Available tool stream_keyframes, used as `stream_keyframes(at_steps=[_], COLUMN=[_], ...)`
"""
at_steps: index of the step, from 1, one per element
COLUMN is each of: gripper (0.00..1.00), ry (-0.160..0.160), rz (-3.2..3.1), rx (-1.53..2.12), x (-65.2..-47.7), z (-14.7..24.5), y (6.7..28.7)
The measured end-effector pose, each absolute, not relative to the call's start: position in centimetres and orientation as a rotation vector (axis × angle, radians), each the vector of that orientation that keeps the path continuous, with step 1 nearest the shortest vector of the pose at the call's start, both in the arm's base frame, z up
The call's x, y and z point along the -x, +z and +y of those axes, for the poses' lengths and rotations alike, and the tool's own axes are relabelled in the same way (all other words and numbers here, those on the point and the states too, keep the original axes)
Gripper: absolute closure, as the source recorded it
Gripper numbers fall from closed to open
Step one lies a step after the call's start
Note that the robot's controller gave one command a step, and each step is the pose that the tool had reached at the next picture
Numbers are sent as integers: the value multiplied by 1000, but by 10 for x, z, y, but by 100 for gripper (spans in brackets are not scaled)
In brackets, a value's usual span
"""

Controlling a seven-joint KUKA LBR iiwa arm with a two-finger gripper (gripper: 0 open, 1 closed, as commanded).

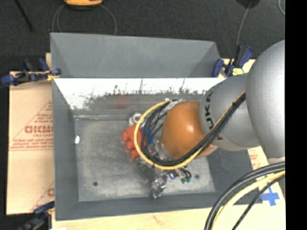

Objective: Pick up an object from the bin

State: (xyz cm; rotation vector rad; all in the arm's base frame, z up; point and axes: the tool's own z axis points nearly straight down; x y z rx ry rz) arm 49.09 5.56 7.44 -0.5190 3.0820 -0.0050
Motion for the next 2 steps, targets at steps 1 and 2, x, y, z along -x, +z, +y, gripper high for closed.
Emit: stream_keyframes(at_steps=[1, 2], gripper=[0, 0], ry=[-5, -10], rz=[3061, 2980], rx=[669, 944], x=[-543, -521], z=[-2, 41], y=[78, 75])
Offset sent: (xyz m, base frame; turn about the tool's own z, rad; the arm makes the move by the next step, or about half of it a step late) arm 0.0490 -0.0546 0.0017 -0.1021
